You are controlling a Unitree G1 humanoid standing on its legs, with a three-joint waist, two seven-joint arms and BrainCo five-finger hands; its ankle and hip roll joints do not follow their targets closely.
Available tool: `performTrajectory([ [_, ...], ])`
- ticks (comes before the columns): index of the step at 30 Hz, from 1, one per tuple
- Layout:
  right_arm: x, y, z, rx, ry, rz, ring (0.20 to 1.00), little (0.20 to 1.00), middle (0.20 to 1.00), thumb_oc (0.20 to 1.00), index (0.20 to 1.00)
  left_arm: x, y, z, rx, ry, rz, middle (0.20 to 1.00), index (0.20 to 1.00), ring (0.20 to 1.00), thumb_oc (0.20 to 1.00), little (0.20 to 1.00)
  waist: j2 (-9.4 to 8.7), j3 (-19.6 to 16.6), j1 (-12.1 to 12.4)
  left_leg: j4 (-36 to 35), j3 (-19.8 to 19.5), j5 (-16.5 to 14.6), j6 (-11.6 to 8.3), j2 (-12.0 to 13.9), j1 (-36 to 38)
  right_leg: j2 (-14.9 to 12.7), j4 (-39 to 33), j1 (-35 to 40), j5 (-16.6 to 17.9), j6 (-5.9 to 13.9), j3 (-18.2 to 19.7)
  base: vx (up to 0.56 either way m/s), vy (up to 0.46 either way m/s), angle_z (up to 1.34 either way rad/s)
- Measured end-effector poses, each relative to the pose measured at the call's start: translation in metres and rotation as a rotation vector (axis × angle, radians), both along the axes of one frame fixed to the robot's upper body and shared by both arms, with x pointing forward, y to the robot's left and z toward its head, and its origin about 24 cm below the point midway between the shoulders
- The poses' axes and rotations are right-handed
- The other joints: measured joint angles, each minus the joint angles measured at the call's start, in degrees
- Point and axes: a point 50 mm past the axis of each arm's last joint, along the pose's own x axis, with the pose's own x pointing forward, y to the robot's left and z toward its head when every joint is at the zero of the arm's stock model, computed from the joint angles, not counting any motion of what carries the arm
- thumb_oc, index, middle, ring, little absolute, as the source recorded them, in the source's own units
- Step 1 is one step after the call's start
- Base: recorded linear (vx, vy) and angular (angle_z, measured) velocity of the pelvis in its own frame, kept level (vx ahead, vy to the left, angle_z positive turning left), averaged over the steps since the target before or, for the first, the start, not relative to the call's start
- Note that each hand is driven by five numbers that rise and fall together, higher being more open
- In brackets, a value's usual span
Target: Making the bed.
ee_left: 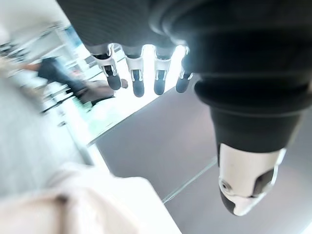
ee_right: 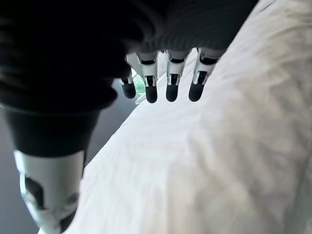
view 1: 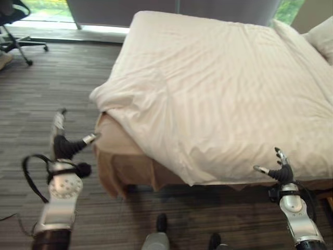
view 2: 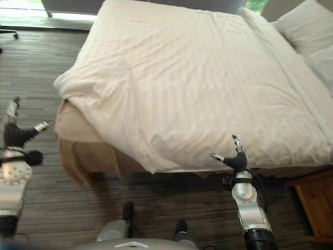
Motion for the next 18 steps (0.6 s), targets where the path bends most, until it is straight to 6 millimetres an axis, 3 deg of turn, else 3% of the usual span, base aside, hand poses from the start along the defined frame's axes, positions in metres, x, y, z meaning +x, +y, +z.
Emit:
performTrajectory([
  [3, -0.002, -0.002, -0.005, -0.021, 0.038, 0.025, 1.000, 1.000, 1.000, 1.000, 1.000, 0.008, 0.009, 0.026, 0.153, -0.012, 0.066, 1.000, 1.000, 1.000, 1.000, 1.000, 1.08, -0.69, -2.38, -0.21, 1.48, -0.55, -0.87, 0.89, 1.23, 1.22, -1.27, 0.76, 0.15, -0.17, 0.96, 0.11, 0.106, -0.33],
  [5, -0.007, -0.006, -0.010, -0.034, 0.075, 0.032, 1.000, 1.000, 1.000, 1.000, 1.000, 0.019, 0.021, 0.055, 0.302, -0.003, 0.162, 1.000, 1.000, 1.000, 1.000, 1.000, 1.62, -1.14, -3.96, -0.22, 1.93, -0.66, -1.37, 1.59, 1.15, 1.85, -1.28, 0.30, 0.13, -0.17, 1.09, 0.07, 0.087, -0.25],
  [8, -0.012, -0.008, -0.014, -0.044, 0.099, 0.046, 1.000, 1.000, 1.000, 1.000, 1.000, 0.029, 0.036, 0.086, 0.475, 0.036, 0.315, 1.000, 1.000, 1.000, 1.000, 1.000, 1.38, -1.44, -6.00, -0.20, 3.29, -0.64, -1.69, 2.13, 0.58, 2.22, -1.31, -1.25, 0.08, -0.19, 1.66, 0.07, 0.061, -0.24],
  [13, -0.024, -0.008, -0.023, -0.044, 0.136, 0.056, 1.000, 1.000, 1.000, 1.000, 1.000, 0.049, 0.035, 0.106, 0.719, 0.160, 0.416, 1.000, 1.000, 1.000, 1.000, 1.000, 0.27, -2.78, -8.40, 0.11, 4.48, -0.15, -2.03, 2.62, -2.27, 2.78, -1.27, -5.01, 1.11, -1.54, 2.77, 0.02, 0.055, -0.16],
  [18, -0.027, 0.003, -0.029, -0.032, 0.146, 0.096, 1.000, 1.000, 1.000, 1.000, 1.000, 0.066, 0.030, 0.131, 0.814, 0.189, 0.476, 1.000, 1.000, 1.000, 1.000, 1.000, -2.48, -3.33, -10.35, 0.16, 4.76, 0.75, -2.26, 3.63, -5.96, 3.94, -1.26, -9.12, 2.44, -2.19, 3.55, -0.05, 0.035, -0.09],
])
